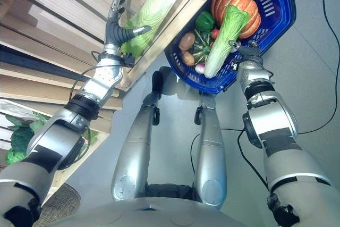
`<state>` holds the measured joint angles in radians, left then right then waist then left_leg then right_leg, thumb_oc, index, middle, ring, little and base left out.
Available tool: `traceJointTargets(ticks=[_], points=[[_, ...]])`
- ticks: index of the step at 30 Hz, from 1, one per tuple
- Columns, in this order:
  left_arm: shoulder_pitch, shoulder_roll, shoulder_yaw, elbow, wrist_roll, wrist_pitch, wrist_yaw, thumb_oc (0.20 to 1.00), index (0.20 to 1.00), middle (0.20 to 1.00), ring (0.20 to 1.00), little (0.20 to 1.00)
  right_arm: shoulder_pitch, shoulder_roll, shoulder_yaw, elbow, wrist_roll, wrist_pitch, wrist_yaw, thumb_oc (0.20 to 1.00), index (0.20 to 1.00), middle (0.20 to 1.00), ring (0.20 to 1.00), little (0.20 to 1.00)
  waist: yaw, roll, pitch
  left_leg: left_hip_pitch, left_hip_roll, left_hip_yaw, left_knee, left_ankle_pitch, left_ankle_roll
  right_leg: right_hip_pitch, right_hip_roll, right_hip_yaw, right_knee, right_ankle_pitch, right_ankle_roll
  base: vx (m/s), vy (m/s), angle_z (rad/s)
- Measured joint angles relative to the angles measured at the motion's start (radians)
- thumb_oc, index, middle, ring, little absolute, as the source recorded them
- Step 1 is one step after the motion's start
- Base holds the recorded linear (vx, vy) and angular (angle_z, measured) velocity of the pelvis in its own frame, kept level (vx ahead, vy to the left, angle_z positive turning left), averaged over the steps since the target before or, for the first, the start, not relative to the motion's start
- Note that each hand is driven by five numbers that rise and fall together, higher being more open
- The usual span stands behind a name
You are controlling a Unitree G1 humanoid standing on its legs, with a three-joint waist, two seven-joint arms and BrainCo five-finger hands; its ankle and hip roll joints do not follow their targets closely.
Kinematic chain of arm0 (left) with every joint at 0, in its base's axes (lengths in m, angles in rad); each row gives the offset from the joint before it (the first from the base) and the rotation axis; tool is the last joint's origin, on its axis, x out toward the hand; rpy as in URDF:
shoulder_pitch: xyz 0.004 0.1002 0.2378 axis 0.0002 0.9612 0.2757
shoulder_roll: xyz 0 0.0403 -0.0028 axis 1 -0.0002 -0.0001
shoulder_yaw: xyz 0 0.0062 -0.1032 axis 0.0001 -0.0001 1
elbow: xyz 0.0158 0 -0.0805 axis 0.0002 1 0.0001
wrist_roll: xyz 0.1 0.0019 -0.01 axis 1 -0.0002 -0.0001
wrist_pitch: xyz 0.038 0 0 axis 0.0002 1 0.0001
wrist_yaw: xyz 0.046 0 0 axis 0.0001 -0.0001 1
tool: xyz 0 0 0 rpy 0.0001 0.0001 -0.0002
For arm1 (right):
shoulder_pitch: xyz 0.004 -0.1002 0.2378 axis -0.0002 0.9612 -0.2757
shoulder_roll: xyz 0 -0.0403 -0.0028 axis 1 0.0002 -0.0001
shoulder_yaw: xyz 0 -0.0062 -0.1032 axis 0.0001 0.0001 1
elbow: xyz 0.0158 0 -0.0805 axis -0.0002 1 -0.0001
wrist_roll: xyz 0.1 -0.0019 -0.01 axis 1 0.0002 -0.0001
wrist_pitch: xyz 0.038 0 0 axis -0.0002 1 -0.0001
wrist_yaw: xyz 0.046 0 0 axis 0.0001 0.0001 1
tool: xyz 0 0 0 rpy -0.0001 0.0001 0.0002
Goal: Pick up fruits and vegetables into the basket
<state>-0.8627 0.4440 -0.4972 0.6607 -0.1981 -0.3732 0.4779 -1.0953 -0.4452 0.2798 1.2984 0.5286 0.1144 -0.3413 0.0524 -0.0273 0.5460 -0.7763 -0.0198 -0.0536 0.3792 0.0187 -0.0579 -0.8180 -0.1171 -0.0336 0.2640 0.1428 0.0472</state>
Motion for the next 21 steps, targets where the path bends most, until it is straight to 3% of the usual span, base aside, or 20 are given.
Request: traceJointTargets(ticks=[9, 15, 21], points=[[-0.001, 0.003, 0.000, 0.000, 0.005, 0.031, 0.048, 1.000, 1.000, 1.000, 1.000, 1.000, -0.001, -0.006, 0.000, -0.001, 0.001, -0.023, -0.011, 1.000, 1.000, 1.000, 1.000, 1.000, 0.000, 0.000, 0.000, 0.001, 0.000, 0.000, 0.004, 0.000, 0.000, 0.002, 0.000, 0.000, 0.003, 0.004, -0.005, 0.00, 0.009, 0.00], [-0.003, 0.027, -0.003, 0.003, 0.085, 0.156, 0.122, 1.000, 1.000, 1.000, 1.000, 1.000, 0.030, -0.006, 0.000, -0.122, -0.018, -0.200, -0.125, 1.000, 1.000, 1.000, 1.000, 1.000, -0.012, 0.000, 0.000, 0.003, 0.001, 0.005, 0.014, 0.000, 0.000, 0.002, 0.003, 0.007, 0.008, 0.006, -0.008, -0.02, 0.051, -0.02], [-0.007, 0.044, -0.029, 0.069, 0.173, 0.230, 0.185, 1.000, 1.000, 1.000, 1.000, 1.000, 0.132, -0.004, 0.000, -0.356, -0.100, -0.309, -0.299, 1.000, 1.000, 1.000, 1.000, 1.000, -0.047, 0.000, 0.000, 0.003, 0.002, 0.021, 0.014, -0.003, 0.004, 0.001, 0.008, 0.029, -0.005, 0.011, 0.001, -0.02, 0.055, -0.05]])
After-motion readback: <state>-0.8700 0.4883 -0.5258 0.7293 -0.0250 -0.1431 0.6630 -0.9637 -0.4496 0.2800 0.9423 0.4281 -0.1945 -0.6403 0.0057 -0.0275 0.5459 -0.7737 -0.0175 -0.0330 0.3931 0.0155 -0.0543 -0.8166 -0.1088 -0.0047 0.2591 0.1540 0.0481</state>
